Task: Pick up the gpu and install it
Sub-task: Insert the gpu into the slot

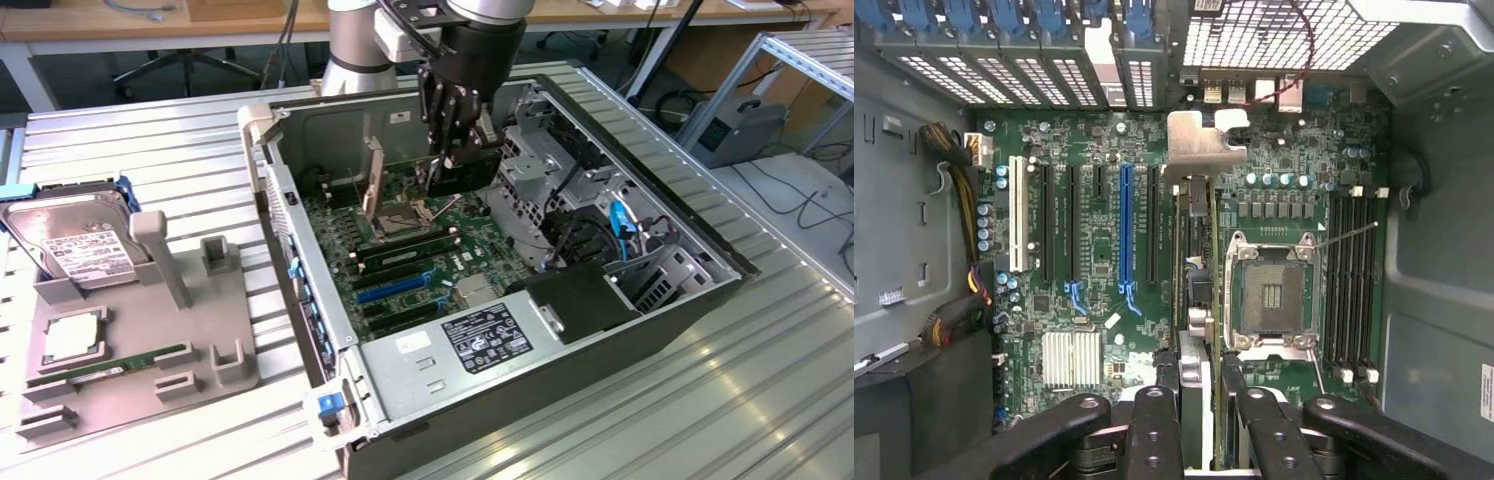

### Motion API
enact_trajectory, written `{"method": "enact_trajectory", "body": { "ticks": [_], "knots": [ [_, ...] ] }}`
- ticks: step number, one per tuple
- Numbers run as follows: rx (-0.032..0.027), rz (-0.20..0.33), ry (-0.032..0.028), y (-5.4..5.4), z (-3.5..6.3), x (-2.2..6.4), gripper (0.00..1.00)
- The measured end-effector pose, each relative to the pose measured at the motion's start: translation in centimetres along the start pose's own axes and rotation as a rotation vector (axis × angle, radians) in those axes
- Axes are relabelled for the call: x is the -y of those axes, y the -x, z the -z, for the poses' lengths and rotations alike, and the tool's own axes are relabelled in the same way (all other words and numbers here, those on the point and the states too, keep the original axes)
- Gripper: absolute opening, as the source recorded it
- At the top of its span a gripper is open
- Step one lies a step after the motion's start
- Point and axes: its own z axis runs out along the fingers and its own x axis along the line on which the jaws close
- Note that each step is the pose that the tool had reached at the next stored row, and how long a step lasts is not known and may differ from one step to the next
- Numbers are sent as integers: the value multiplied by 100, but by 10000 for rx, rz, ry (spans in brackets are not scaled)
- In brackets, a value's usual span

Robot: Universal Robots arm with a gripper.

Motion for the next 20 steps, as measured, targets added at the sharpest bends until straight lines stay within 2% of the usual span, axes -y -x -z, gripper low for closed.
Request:
{"method": "enact_trajectory", "body": {
  "ticks": [20],
  "knots": [
    [-9, 560, 14, 0, -4, 0, 27]
  ]
}}
